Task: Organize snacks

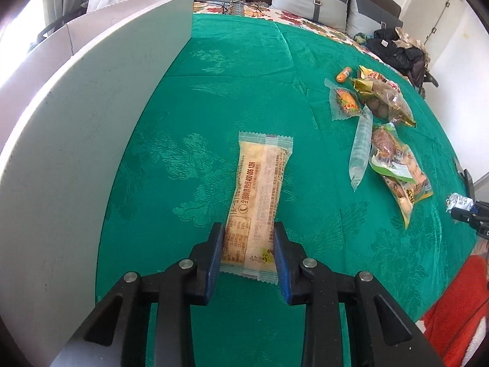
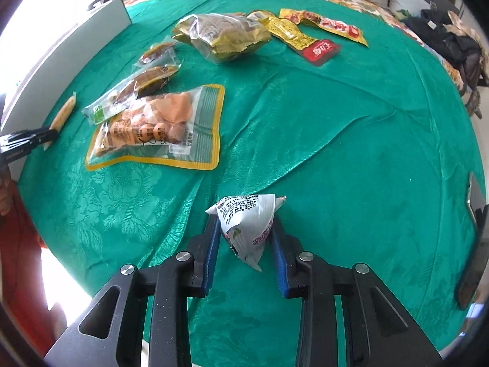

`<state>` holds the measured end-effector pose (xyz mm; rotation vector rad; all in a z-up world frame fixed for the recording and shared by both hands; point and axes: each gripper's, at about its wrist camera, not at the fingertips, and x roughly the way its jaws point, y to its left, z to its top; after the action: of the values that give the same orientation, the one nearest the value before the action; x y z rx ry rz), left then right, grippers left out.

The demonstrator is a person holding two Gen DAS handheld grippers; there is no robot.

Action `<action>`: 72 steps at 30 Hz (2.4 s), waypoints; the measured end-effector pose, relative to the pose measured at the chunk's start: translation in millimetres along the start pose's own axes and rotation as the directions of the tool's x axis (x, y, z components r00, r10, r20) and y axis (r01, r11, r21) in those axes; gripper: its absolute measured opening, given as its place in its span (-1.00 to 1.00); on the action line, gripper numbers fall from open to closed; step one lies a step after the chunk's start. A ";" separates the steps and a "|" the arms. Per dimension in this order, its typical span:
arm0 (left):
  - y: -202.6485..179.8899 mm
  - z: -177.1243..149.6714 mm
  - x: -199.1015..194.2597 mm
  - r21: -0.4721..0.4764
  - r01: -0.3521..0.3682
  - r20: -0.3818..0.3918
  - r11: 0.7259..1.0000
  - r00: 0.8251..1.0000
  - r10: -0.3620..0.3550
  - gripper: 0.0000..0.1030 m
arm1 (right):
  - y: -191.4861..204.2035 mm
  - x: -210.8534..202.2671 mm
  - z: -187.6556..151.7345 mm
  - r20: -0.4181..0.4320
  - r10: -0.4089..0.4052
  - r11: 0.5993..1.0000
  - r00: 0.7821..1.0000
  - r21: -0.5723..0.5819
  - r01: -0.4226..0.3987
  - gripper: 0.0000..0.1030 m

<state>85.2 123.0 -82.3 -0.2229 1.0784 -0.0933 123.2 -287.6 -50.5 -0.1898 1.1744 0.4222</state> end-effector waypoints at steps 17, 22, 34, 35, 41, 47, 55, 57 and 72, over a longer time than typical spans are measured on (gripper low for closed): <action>113.6 36.0 -197.4 -0.263 0.136 0.317 0.955 0.947 -0.047 -0.40 | 229.3 -72.6 113.6 0.181 0.335 0.904 0.925 -0.337 -0.262 -0.36; 190.1 47.1 -194.4 -0.330 -0.128 0.162 0.935 0.968 0.190 -0.06 | 358.2 -85.6 181.4 0.176 0.538 0.805 0.824 -0.397 -0.440 -0.25; 160.4 5.5 -192.6 -0.404 0.007 0.262 0.915 0.959 0.108 0.72 | 248.2 -0.6 150.6 0.165 0.496 0.867 0.852 -0.038 -0.497 0.52; 144.1 9.4 -188.7 -0.378 0.040 0.277 0.925 0.958 0.072 0.73 | 224.9 15.4 142.0 0.161 0.511 0.849 0.844 0.059 -0.525 0.52; 32.5 35.7 -138.6 -0.169 0.079 0.219 0.982 0.975 -0.040 0.89 | 156.1 70.1 98.2 0.105 0.425 0.850 0.899 0.296 -0.436 0.52; -33.4 18.9 -55.6 -0.028 0.023 0.054 0.999 0.998 -0.021 0.89 | 88.0 42.4 65.6 0.188 0.134 0.926 0.973 0.326 -0.191 0.39; -45.2 15.9 30.6 0.054 -0.098 0.006 0.994 0.995 0.098 0.89 | 38.5 -6.6 0.2 0.301 -0.016 0.974 0.954 0.221 -0.054 0.47; -45.2 11.4 39.6 0.067 -0.119 0.014 0.991 0.993 0.118 0.89 | 12.8 -2.7 -18.0 0.280 -0.140 0.955 0.950 0.292 0.055 0.47; -45.0 -1.2 42.0 0.119 -0.177 0.140 0.977 0.977 0.160 1.00 | 58.9 55.4 34.1 0.148 -0.162 0.987 0.976 0.033 0.159 0.46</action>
<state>105.4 71.3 -108.9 -0.0184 0.9539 0.0035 145.5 -209.7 -84.3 -0.2291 1.0071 0.2768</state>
